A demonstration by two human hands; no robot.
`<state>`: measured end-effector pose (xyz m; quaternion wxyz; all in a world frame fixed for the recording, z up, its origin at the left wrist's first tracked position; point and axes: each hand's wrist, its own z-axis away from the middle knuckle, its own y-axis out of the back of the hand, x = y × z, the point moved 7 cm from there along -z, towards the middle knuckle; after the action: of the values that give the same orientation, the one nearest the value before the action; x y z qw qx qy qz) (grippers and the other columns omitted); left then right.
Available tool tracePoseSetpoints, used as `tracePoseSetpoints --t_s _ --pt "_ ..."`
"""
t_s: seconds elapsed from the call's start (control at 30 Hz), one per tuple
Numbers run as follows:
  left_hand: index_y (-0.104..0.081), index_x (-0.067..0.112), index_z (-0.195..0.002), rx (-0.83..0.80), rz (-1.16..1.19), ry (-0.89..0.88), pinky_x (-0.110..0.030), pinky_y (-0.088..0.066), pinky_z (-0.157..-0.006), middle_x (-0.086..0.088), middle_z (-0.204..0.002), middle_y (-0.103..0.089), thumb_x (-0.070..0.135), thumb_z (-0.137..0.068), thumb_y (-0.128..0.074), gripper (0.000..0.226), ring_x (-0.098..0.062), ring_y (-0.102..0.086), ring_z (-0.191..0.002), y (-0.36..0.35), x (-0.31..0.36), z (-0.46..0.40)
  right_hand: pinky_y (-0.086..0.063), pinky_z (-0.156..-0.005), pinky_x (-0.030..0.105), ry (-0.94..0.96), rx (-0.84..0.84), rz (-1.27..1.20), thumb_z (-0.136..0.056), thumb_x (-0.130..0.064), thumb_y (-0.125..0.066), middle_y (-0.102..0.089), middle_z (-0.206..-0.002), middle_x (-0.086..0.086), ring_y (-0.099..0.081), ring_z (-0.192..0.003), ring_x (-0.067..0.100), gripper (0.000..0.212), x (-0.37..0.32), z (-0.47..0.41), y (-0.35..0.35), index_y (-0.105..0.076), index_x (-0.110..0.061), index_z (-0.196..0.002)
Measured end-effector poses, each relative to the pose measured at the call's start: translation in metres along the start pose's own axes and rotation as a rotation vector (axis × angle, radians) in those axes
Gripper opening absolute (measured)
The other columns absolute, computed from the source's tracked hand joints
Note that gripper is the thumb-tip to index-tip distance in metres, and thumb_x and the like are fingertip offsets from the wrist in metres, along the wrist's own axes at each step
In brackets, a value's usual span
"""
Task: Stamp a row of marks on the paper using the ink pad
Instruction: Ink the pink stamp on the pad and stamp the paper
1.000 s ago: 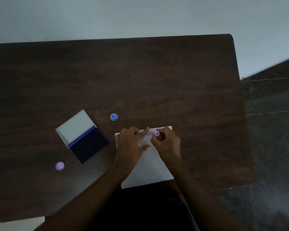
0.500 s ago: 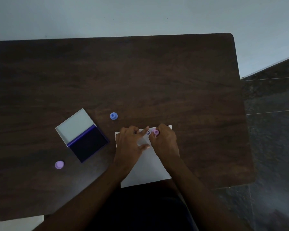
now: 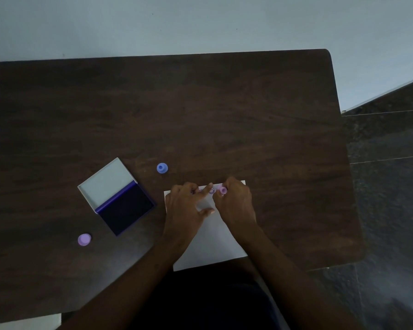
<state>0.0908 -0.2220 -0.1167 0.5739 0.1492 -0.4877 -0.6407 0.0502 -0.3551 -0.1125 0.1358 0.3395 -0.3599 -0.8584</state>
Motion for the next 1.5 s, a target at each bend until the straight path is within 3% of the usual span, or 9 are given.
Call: tracePoseSetpoints --t_s 0.37,0.57,0.73,0.83,0.93,1.13,1.27,1.4,1.5 --pt "-0.048 0.032 -0.134 0.017 0.031 -0.014 -0.034 -0.038 -0.099 0.0 -0.132 -0.053 0.055 -0.078 -0.065 0.063 -0.02 -0.044 -0.122 -0.003 -0.003 -0.001 -0.033 -0.056 0.005 -0.022 -0.008 -0.019 -0.09 -0.02 -0.058 -0.07 -0.094 0.005 -0.054 -0.072 0.006 0.016 0.0 0.001 -0.001 -0.064 -0.005 -0.092" --pt "-0.042 0.033 -0.138 0.002 0.016 -0.007 -0.033 -0.035 -0.103 0.0 -0.136 -0.049 0.055 -0.081 -0.063 0.065 -0.019 -0.041 -0.125 -0.003 -0.002 0.0 -0.052 -0.069 0.025 -0.018 0.021 -0.021 -0.088 -0.02 -0.06 -0.07 -0.091 0.008 -0.064 -0.08 0.015 0.016 0.001 0.002 -0.003 -0.063 -0.004 -0.09" --pt "-0.04 0.039 -0.138 0.038 0.03 -0.04 -0.031 -0.035 -0.097 0.002 -0.129 -0.05 0.054 -0.081 -0.062 0.063 -0.017 -0.042 -0.119 -0.001 -0.003 0.004 -0.042 -0.057 0.01 -0.005 0.04 -0.058 -0.088 -0.022 -0.062 -0.069 -0.087 -0.003 -0.058 -0.068 0.007 0.013 -0.003 0.014 0.006 -0.065 -0.009 -0.088" --pt "-0.034 0.039 -0.142 0.044 0.015 -0.073 -0.028 -0.034 -0.092 0.003 -0.126 -0.048 0.051 -0.084 -0.061 0.065 -0.015 -0.04 -0.114 0.005 0.001 0.006 -0.05 -0.062 0.021 0.075 0.19 -0.125 -0.085 -0.022 -0.065 -0.064 -0.075 -0.005 -0.059 -0.067 0.01 0.011 -0.003 0.046 0.025 -0.062 -0.014 -0.078" --pt "-0.035 0.037 -0.143 0.076 0.032 -0.1 -0.023 -0.03 -0.086 0.002 -0.121 -0.047 0.046 -0.084 -0.063 0.066 -0.014 -0.04 -0.108 0.007 0.002 0.008 -0.05 -0.06 0.021 0.153 0.281 -0.157 -0.084 -0.023 -0.066 -0.063 -0.071 -0.006 -0.059 -0.064 0.009 0.013 0.001 0.079 0.03 -0.06 -0.017 -0.074" --pt "-0.035 0.029 -0.145 0.092 0.135 -0.094 -0.022 -0.034 -0.098 0.0 -0.133 -0.052 0.045 -0.085 -0.064 0.068 -0.015 -0.045 -0.119 0.004 0.006 0.013 -0.055 -0.076 0.016 0.059 0.211 -0.292 -0.085 -0.033 -0.067 -0.073 -0.095 -0.009 -0.065 -0.082 0.002 0.019 0.019 0.099 0.017 -0.072 -0.019 -0.096" --pt "-0.054 0.021 -0.132 0.131 0.318 -0.034 -0.025 -0.026 -0.106 -0.003 -0.134 -0.056 0.035 -0.084 -0.068 0.052 -0.02 -0.049 -0.125 0.009 -0.019 0.043 -0.059 -0.071 0.024 0.036 0.069 -0.384 -0.086 -0.036 -0.066 -0.072 -0.099 -0.012 -0.067 -0.082 0.008 0.02 0.008 0.096 0.011 -0.073 -0.023 -0.099" --pt "-0.05 0.023 -0.133 0.033 0.397 0.113 -0.017 -0.022 -0.103 0.011 -0.132 -0.046 0.034 -0.085 -0.067 0.052 -0.009 -0.044 -0.123 -0.003 -0.064 0.081 -0.061 -0.067 0.037 -0.021 -0.13 -0.624 -0.088 -0.028 -0.063 -0.075 -0.091 0.0 -0.068 -0.072 0.021 0.017 -0.017 0.097 -0.004 -0.075 -0.017 -0.093" --pt "-0.053 0.026 -0.127 0.053 0.532 0.223 -0.017 -0.029 -0.097 0.015 -0.125 -0.047 0.034 -0.083 -0.07 0.048 -0.001 -0.045 -0.109 -0.001 -0.096 0.108 -0.058 -0.063 0.03 -0.033 -0.182 -0.706 -0.087 -0.025 -0.065 -0.074 -0.079 0.005 -0.067 -0.067 0.025 0.015 -0.037 0.1 -0.013 -0.076 -0.016 -0.089"
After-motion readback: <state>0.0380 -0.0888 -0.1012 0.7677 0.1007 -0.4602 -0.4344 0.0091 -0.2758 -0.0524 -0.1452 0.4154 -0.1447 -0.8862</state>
